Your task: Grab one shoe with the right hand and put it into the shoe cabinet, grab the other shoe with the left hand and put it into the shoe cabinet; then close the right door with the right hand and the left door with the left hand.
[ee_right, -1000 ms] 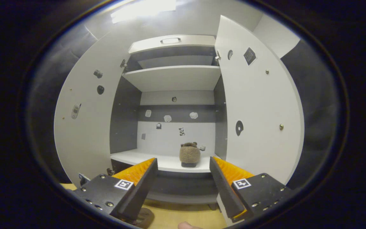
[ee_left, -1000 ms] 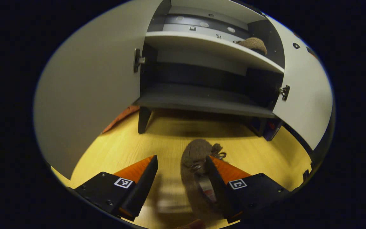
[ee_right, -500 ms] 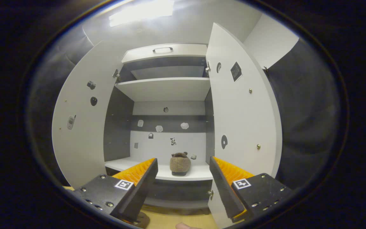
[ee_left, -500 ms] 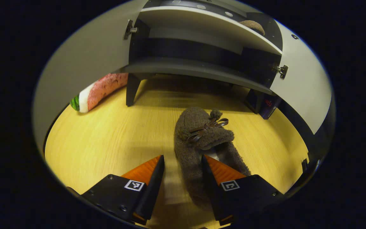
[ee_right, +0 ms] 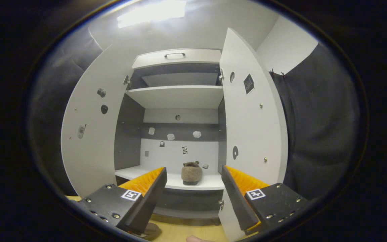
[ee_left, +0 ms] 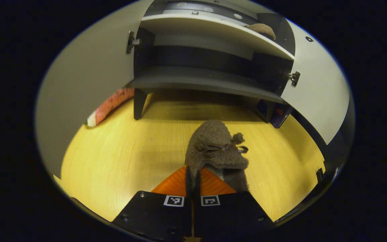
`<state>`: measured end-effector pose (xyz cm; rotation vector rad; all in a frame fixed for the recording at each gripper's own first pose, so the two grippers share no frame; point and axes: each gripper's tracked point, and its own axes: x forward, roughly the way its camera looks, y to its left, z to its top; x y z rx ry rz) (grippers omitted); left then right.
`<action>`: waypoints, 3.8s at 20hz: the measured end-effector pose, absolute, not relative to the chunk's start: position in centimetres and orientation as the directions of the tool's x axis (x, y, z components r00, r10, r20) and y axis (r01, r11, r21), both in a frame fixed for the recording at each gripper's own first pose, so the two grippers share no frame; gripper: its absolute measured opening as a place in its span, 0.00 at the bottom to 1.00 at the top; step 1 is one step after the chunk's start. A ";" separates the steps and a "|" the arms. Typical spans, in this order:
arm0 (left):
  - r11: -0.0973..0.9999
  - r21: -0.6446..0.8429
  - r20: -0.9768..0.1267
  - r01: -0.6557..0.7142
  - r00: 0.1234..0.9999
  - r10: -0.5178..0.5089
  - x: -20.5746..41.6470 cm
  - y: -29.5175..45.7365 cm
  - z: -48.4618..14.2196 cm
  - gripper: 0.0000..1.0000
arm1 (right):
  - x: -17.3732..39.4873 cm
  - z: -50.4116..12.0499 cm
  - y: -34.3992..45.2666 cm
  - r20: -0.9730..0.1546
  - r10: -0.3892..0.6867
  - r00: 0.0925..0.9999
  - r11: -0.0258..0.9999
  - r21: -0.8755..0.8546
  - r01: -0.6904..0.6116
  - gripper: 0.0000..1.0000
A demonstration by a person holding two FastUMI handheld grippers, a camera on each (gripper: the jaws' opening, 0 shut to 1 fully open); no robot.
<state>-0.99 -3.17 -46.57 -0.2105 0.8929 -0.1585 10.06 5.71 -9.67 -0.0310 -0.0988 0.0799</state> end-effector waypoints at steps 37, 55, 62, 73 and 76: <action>0.952 -0.303 -0.238 -0.032 0.970 -0.043 33.6 -2.6 -16.7 0.03 | 11.7 -6.4 2.3 0.192 0.126 0.973 0.990 0.037 -0.136 0.98; 0.962 -0.264 -0.200 -0.064 0.980 0.010 29.7 -0.3 -15.6 0.97 | 8.2 -7.0 4.0 0.198 0.141 0.970 0.989 0.020 -0.148 0.97; 0.987 -0.163 -0.154 0.001 0.988 -0.027 19.4 -1.2 -14.4 0.96 | 3.8 -9.5 5.4 0.186 0.160 0.969 0.984 0.044 -0.171 0.97; 0.976 -0.171 -0.137 0.134 0.978 -0.159 9.2 -2.8 -12.2 0.96 | 0.5 -13.5 2.9 0.044 0.140 0.989 0.990 0.020 -0.141 0.98; 0.976 -0.158 -0.096 0.150 0.981 -0.166 7.7 -1.8 -11.2 0.96 | 0.6 -14.8 1.5 -0.017 0.210 0.978 0.977 0.033 -0.209 0.98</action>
